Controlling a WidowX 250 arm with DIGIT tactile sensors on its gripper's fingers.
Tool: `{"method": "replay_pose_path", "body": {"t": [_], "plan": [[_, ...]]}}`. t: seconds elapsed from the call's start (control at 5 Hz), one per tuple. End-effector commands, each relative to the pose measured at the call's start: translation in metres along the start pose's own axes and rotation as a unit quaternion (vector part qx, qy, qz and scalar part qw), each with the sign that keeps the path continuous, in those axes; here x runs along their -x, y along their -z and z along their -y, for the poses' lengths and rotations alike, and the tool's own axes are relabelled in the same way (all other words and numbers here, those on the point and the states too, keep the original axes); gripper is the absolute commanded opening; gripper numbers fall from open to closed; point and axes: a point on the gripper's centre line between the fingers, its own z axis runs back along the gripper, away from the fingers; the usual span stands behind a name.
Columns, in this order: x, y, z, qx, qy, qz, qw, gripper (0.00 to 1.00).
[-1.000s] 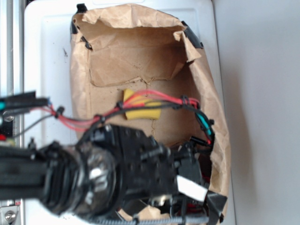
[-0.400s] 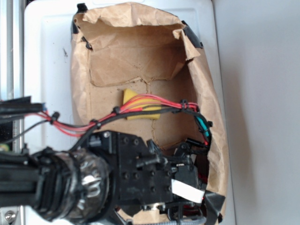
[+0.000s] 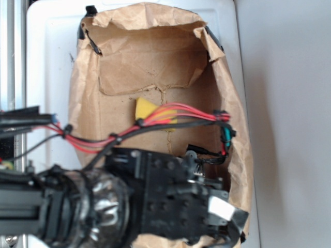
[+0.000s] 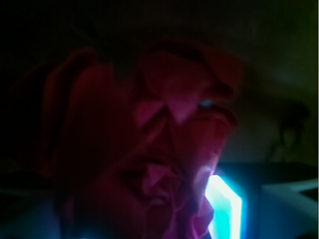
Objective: Grab the red paper.
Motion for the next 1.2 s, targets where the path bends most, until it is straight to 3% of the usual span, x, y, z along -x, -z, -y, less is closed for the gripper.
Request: {"method": "replay_pose_path", "body": {"t": [0.0,0.2,0.6,1.0], "plan": [[-0.003,-0.063,-0.022,-0.002,-0.02,0.027,0.999,0.0],[-0.001,-0.078,-0.027,-0.001,-0.023,0.025,0.999,0.0],[0.001,-0.113,-0.052,-0.059,-0.095,0.044,0.993,0.0],[0.004,-0.133,-0.092,-0.095,-0.138,0.058,0.984,0.0]]}}
